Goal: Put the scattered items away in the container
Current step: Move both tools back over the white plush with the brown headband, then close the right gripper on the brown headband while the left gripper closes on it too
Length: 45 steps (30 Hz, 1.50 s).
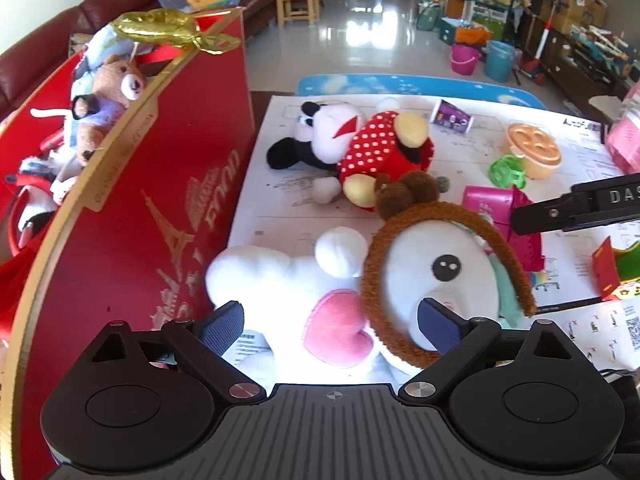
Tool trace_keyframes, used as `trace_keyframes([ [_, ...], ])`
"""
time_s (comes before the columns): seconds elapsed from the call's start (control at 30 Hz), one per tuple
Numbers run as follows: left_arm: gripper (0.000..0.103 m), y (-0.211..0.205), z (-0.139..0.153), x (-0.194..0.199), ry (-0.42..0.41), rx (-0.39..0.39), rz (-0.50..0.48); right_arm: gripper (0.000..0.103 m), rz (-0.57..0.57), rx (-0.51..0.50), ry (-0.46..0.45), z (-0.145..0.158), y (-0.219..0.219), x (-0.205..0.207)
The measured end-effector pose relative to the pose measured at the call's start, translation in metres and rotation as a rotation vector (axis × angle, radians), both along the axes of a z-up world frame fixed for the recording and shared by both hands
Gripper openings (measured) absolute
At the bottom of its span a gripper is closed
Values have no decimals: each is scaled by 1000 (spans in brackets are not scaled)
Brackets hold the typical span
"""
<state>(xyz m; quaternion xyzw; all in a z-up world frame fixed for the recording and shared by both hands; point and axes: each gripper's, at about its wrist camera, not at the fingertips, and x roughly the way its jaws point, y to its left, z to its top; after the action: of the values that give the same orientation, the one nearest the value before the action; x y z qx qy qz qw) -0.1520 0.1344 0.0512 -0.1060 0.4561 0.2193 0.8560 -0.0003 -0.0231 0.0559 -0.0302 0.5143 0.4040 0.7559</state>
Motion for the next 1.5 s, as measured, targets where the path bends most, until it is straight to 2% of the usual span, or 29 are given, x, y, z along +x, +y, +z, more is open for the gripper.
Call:
trace_keyframes([
  [0.23,95,-3,-6,2,-9,-22,-24,90,19,-8,-14,2,4,-5],
  [0.5,88,-5,-14,8,-1,-30,-35,86,42,-27,-13,-8,10,-10],
  [0.57,86,-2,-16,8,2,-49,-26,76,49,-36,-20,-9,13,-12],
  [0.67,84,2,-17,7,-3,-62,-19,71,57,-46,-34,-13,17,-13],
  [0.83,83,2,-14,8,-5,-40,-20,60,69,-39,-24,-20,21,-15],
  [1.0,83,-1,-12,11,-12,-15,-39,59,56,-23,-21,-21,20,-16],
  [1.1,81,-1,-15,14,-6,-12,-42,52,49,-4,-18,-24,18,-18],
  [1.2,80,0,-20,18,10,-7,-44,39,28,15,-18,-26,14,-22],
  [1.27,79,0,-25,20,28,-4,-46,21,14,15,-17,-29,10,-23],
  [1.4,79,0,-30,25,48,-5,-56,16,8,29,5,-33,2,-26],
  [1.5,78,-3,-30,32,54,31,-70,15,11,32,6,-34,0,-27],
])
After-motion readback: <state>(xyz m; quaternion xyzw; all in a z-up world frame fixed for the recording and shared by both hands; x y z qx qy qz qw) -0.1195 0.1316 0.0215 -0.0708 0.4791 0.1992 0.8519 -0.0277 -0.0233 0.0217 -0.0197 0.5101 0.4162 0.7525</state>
